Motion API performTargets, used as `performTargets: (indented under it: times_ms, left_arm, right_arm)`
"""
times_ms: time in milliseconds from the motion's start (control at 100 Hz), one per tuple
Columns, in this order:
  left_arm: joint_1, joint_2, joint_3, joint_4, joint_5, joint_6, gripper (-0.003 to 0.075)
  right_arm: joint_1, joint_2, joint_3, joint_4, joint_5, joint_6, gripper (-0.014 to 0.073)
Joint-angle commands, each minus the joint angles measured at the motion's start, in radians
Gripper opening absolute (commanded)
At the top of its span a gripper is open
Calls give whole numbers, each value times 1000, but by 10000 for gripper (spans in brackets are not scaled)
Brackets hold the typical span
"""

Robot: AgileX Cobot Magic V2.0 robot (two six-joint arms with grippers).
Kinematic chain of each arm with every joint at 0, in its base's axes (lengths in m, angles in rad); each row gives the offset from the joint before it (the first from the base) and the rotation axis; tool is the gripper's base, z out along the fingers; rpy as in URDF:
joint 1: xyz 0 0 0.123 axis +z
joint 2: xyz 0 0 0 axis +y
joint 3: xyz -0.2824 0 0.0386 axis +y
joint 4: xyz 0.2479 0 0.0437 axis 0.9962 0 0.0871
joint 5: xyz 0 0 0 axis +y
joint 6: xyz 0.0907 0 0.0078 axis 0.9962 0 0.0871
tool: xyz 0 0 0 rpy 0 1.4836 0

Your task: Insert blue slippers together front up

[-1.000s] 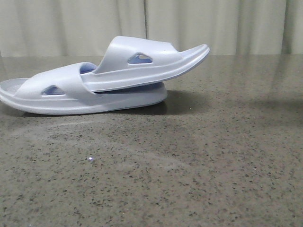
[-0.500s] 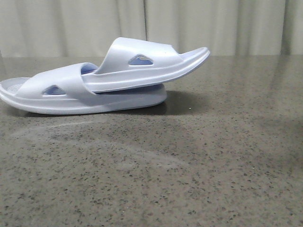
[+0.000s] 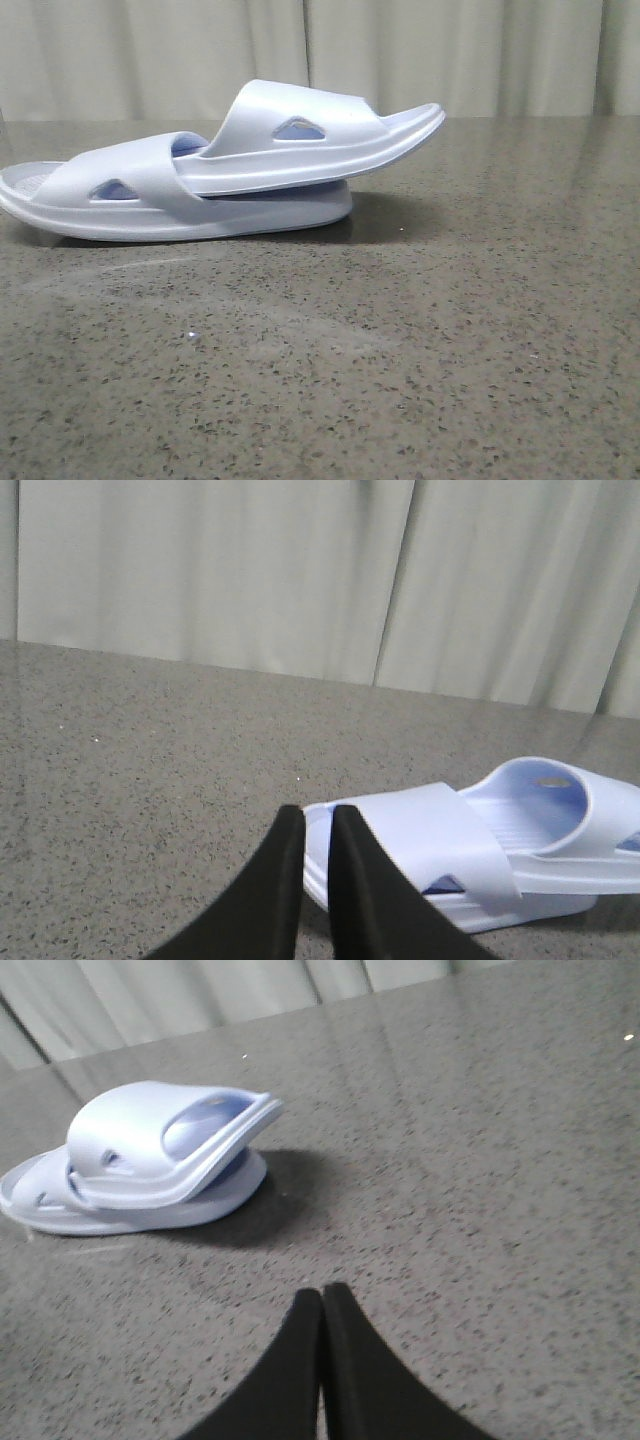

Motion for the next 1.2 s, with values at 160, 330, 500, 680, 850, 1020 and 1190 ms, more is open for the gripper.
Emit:
performTargets:
  times_ms: [160, 330, 500, 680, 850, 1020, 1190]
  left_arm:
    - [-9, 0, -25, -41, 10, -9, 15]
    - [-9, 0, -25, -41, 10, -9, 15]
    - [-9, 0, -25, -41, 10, -9, 15]
    - [-9, 0, -25, -41, 10, -9, 15]
    - [-9, 0, -1, 10, -2, -9, 15]
    - [57, -37, 6, 660, 28, -558, 15]
    - [195, -136, 45, 1230, 111, -1143, 15]
  right_arm:
    - [0, 5, -22, 23, 92, -12, -89]
    - [0, 5, -22, 23, 92, -12, -89]
    - [0, 5, -22, 23, 92, -12, -89]
    - [0, 5, -22, 23, 92, -12, -89]
    - [0, 5, -22, 23, 92, -12, -89]
    - [0, 5, -22, 23, 92, -12, -89]
    - [0, 5, -22, 23, 92, -12, -89]
